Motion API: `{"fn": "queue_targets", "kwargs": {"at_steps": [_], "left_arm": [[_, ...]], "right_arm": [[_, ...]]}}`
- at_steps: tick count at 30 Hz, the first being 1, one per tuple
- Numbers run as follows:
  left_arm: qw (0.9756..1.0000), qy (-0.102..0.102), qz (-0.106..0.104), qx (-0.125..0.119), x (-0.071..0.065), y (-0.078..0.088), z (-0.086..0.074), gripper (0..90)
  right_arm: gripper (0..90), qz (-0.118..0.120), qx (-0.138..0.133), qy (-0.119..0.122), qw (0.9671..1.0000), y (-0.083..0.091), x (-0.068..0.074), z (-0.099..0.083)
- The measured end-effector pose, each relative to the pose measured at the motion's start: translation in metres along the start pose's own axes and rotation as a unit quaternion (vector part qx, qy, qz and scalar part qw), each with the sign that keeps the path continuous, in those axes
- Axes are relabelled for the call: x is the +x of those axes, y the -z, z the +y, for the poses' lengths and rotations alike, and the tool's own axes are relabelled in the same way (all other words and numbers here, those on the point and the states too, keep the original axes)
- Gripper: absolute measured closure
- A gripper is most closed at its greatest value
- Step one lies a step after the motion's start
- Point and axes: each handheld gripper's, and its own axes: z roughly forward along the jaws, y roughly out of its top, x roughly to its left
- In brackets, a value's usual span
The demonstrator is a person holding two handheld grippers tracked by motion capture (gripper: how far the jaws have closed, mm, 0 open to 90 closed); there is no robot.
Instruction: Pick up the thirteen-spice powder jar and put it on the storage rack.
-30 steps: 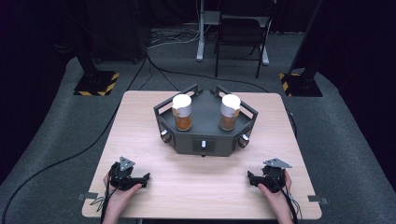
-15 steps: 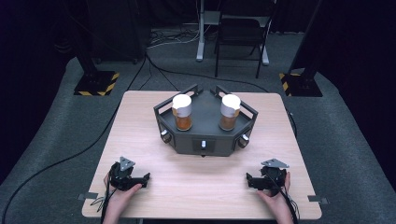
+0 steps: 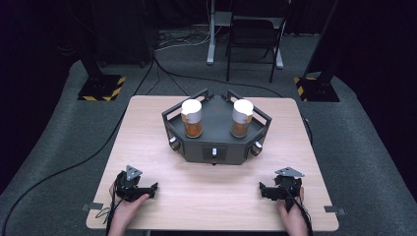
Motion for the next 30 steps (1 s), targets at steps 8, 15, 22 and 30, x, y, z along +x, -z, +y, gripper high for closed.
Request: {"fn": "queue_targets", "kwargs": {"at_steps": [8, 15, 22, 30], "left_arm": [[1.0, -0.001, 0.0, 0.001, 0.0002, -0.0001, 0.0003, 4.4], [1.0, -0.001, 0.0, 0.001, 0.0002, -0.0001, 0.0003, 4.3], [1.0, -0.001, 0.0, 0.001, 0.0002, -0.0001, 0.0003, 4.3], [1.0, 0.001, 0.002, 0.003, -0.0002, -0.0004, 0.001, 3.3]], "right_arm": [[0.0, 0.0, 0.0, 0.0, 1.0, 0.0, 0.0, 0.0], [0.0, 0.0, 0.0, 0.0, 1.0, 0.0, 0.0001, 0.0], [0.0, -0.001, 0.0, -0.001, 1.0, 0.0, 0.0004, 0.0], [0.0, -0.001, 0.0, -0.001, 1.0, -0.0001, 0.0005, 0.0]]}}
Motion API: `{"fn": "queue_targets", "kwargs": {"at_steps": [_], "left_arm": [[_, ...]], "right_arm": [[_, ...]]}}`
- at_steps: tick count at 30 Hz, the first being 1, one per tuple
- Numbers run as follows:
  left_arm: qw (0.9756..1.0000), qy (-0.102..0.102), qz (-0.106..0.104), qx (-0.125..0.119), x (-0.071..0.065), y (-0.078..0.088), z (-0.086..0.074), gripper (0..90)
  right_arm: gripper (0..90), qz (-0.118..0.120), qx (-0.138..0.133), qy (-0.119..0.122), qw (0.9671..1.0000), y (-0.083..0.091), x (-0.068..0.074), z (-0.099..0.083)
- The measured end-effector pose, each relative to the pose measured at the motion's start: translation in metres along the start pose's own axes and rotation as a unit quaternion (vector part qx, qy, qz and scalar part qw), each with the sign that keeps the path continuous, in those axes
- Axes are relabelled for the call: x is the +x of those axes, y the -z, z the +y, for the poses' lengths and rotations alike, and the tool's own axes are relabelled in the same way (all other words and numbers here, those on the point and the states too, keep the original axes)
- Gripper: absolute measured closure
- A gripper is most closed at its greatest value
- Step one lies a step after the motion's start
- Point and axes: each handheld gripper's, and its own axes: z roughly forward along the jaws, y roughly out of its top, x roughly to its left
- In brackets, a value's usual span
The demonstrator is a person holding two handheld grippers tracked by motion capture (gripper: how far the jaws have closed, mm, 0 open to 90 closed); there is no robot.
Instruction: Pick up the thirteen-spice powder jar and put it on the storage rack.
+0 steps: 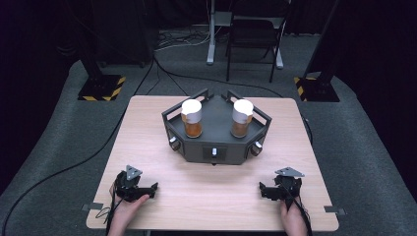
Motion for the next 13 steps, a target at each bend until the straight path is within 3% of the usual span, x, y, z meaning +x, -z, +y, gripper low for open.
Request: {"fn": "queue_targets", "kwargs": {"at_steps": [13], "left_arm": [[1.0, 0.002, 0.002, 0.001, -0.0004, -0.0004, 0.0005, 2.2]], "right_arm": [[0.0, 0.0, 0.0, 0.0, 1.0, 0.0, 0.0, 0.0]]}}
